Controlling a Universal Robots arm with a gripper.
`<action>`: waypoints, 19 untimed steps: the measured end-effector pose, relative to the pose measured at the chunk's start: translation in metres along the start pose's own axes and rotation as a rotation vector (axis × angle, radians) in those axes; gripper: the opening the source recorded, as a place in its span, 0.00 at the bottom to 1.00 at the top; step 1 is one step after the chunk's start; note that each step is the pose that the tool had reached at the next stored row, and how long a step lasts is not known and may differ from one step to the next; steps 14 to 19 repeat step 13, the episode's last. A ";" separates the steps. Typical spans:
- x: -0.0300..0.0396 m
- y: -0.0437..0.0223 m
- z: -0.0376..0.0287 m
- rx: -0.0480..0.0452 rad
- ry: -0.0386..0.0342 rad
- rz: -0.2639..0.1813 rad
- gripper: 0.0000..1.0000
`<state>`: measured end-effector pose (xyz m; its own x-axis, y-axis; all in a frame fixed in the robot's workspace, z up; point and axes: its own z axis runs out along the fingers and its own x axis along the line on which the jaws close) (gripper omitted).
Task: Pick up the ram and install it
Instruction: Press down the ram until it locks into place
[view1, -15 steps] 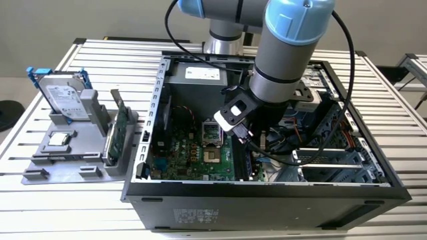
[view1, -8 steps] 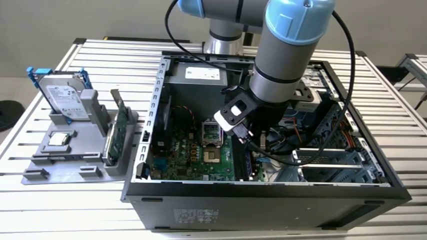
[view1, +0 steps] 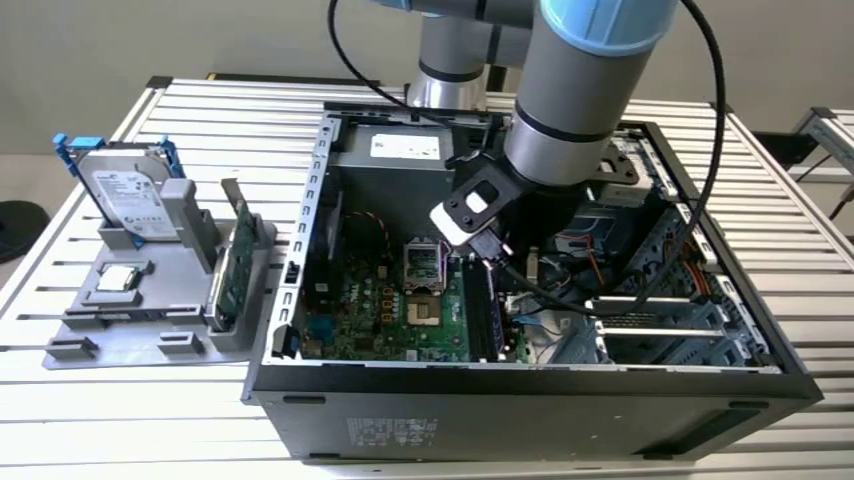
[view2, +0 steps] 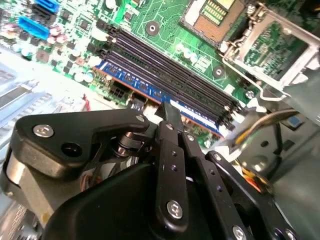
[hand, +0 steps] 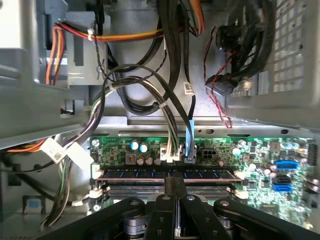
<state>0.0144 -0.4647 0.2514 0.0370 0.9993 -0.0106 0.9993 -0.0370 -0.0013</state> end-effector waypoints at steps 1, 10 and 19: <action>-0.0001 0.0000 -0.0047 0.0001 -0.0003 0.000 0.00; -0.0002 -0.0001 -0.0215 0.0001 -0.0001 0.000 0.00; -0.0002 -0.0001 -0.0220 0.0001 -0.0001 0.000 0.00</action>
